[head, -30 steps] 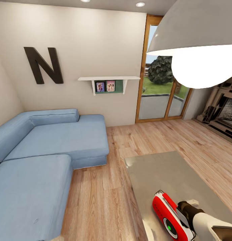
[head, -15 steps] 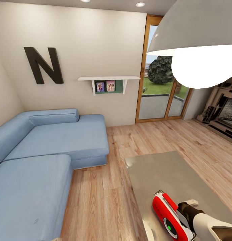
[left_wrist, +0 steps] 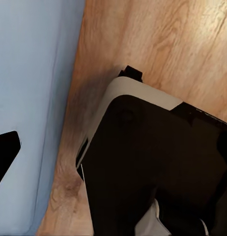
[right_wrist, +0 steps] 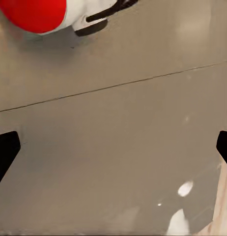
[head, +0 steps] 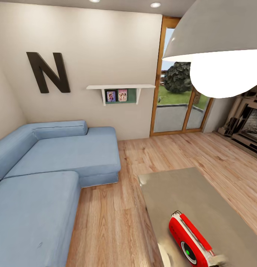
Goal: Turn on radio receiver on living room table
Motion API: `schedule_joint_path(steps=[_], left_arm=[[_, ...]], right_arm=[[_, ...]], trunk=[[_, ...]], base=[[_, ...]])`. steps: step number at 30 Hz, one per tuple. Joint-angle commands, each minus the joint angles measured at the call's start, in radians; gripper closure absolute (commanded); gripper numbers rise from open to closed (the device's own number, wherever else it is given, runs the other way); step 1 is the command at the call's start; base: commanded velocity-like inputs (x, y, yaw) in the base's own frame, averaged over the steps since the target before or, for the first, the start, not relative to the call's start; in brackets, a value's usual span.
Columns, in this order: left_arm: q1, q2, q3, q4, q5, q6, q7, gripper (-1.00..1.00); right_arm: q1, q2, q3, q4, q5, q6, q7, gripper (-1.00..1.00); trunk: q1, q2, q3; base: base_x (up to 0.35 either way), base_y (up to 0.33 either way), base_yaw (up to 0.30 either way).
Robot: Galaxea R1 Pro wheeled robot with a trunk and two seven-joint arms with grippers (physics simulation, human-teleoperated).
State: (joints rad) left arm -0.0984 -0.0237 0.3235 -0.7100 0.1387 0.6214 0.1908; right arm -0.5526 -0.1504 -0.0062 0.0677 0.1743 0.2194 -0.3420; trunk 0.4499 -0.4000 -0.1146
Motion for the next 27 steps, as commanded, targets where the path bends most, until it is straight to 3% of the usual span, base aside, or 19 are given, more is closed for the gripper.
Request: schedule_joint_path(steps=[1,2,3,6,13,19,27], left_arm=[[0.000,0.004,-0.001,0.041,0.000,-0.034,-0.001,-1.00],[0.000,0.008,-0.001,0.078,-0.001,-0.067,-0.001,-1.00],[0.000,0.024,-0.002,0.194,0.000,-0.171,-0.002,-1.00],[0.000,0.047,-0.003,0.348,0.001,-0.310,-0.003,-1.00],[0.000,0.074,-0.004,0.592,0.001,-0.538,-0.005,-1.00],[0.000,0.106,-0.005,0.696,0.002,-0.628,-0.005,-1.00],[0.004,0.142,-0.004,0.778,0.004,-0.684,-0.033,-1.00]], right_arm=[[0.017,0.000,0.002,0.000,0.001,-0.010,0.003,-1.00],[0.030,-0.001,0.002,0.000,0.001,-0.022,0.004,-1.00],[0.079,-0.001,0.002,0.000,-0.001,-0.078,0.007,-1.00],[0.150,-0.002,0.002,0.001,-0.002,-0.136,0.010,-1.00],[0.289,0.000,0.000,0.000,-0.004,-0.189,0.015,-1.00],[0.353,-0.003,-0.001,0.001,-0.007,-0.217,0.015,-1.00],[0.422,-0.014,-0.001,0.001,-0.009,-0.220,0.016,-1.00]], trunk=[[0.000,0.000,0.000],[0.000,0.000,0.000],[0.000,0.000,0.000],[0.000,0.000,0.000],[0.000,0.000,0.000],[0.000,0.000,0.000],[0.000,0.000,0.000]], base=[[0.000,0.000,0.000],[0.000,0.000,0.000],[0.000,0.000,0.000],[0.000,0.000,0.000],[0.000,0.000,0.000],[0.000,0.000,0.000],[0.000,0.000,0.000]])
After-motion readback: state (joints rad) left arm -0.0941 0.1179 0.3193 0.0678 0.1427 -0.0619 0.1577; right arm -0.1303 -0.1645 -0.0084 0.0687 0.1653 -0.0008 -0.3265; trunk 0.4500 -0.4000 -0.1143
